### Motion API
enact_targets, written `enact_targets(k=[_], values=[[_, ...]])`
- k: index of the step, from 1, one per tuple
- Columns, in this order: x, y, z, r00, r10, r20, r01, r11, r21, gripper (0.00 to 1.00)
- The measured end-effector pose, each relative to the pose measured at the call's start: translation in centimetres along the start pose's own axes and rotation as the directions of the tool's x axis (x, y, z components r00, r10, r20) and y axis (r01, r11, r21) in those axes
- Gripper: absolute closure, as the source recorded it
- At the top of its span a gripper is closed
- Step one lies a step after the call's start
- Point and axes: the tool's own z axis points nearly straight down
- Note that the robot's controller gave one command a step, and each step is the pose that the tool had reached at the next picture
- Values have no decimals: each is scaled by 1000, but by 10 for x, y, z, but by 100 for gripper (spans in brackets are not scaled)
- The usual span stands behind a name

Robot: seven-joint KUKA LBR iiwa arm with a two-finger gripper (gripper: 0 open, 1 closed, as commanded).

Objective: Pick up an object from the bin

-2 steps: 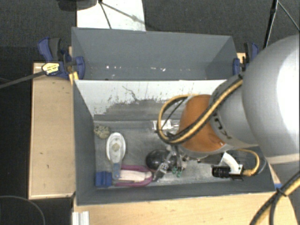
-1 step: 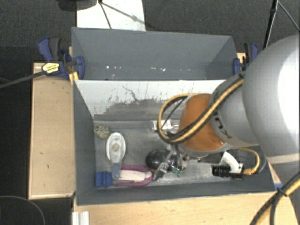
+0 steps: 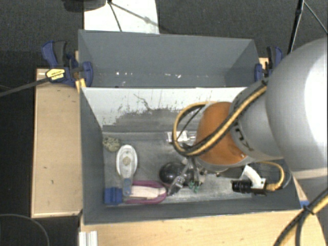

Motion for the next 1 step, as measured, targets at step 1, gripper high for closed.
enact_targets(k=[1], values=[[-1, 0, -27, 1000, -8, -5, 8, 1000, 2, 100]])
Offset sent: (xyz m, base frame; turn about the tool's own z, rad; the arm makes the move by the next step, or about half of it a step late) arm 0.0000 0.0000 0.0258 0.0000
